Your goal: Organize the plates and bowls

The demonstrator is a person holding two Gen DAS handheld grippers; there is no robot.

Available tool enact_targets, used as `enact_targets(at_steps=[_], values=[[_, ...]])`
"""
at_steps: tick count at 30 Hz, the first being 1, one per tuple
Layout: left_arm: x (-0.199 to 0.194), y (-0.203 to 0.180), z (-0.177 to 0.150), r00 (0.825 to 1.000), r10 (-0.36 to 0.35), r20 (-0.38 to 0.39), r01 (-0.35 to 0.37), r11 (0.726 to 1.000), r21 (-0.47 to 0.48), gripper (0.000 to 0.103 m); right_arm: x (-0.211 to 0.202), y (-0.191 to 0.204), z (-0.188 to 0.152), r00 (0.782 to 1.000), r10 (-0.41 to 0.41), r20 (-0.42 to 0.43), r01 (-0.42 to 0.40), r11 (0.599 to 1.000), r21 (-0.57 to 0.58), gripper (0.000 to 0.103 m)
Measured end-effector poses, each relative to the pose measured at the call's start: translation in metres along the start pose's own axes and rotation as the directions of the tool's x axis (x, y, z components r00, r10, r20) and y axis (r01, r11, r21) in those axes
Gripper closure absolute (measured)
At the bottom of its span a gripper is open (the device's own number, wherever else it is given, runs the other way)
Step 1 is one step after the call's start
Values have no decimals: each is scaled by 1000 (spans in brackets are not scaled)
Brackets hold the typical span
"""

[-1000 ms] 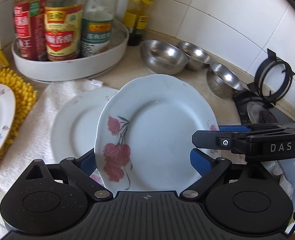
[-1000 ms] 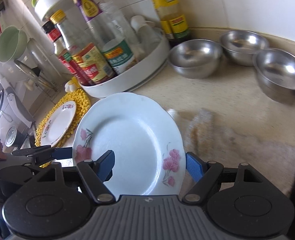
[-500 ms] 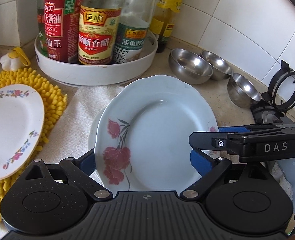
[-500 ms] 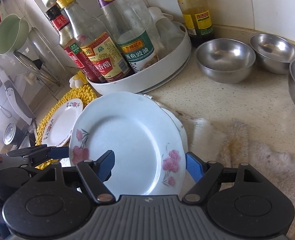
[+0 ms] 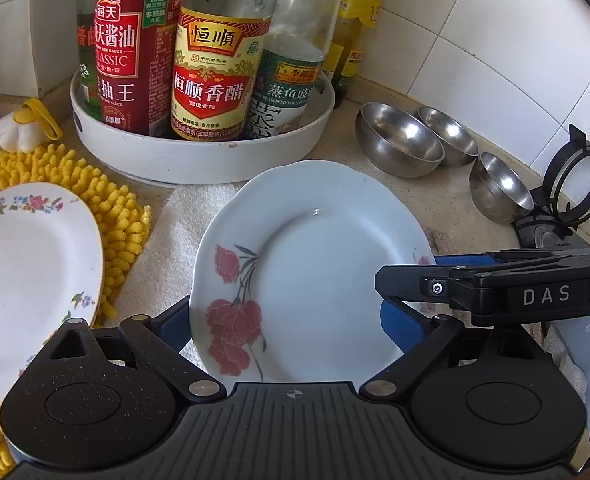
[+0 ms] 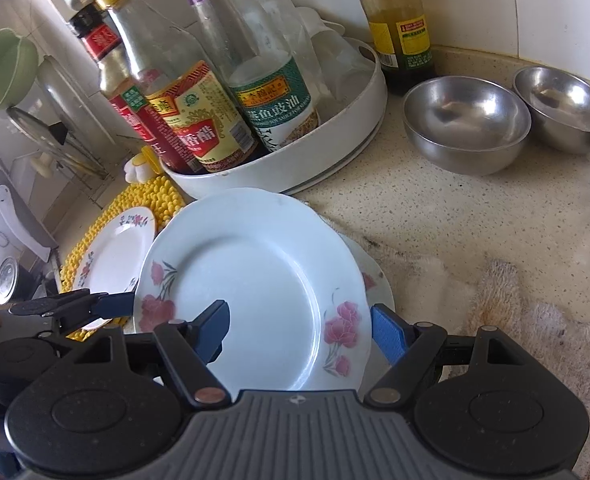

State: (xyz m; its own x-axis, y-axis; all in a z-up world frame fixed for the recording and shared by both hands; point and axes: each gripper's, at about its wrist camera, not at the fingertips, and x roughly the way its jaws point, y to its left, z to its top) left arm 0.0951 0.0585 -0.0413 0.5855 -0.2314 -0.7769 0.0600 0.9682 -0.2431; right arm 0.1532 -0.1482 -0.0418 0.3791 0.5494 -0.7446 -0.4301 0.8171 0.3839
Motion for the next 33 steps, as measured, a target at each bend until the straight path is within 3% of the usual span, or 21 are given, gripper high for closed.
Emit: enact_targets(at_steps=[27,33], values=[[32,5,12,998,-27,-62,30,998,53,5,11,-9,7,998,-53,-22,53,998,30,24],[30,-5,8,999,8,-44,-1,989,147,5,5,-4,5,997,-79,-12,79,997,4,25]])
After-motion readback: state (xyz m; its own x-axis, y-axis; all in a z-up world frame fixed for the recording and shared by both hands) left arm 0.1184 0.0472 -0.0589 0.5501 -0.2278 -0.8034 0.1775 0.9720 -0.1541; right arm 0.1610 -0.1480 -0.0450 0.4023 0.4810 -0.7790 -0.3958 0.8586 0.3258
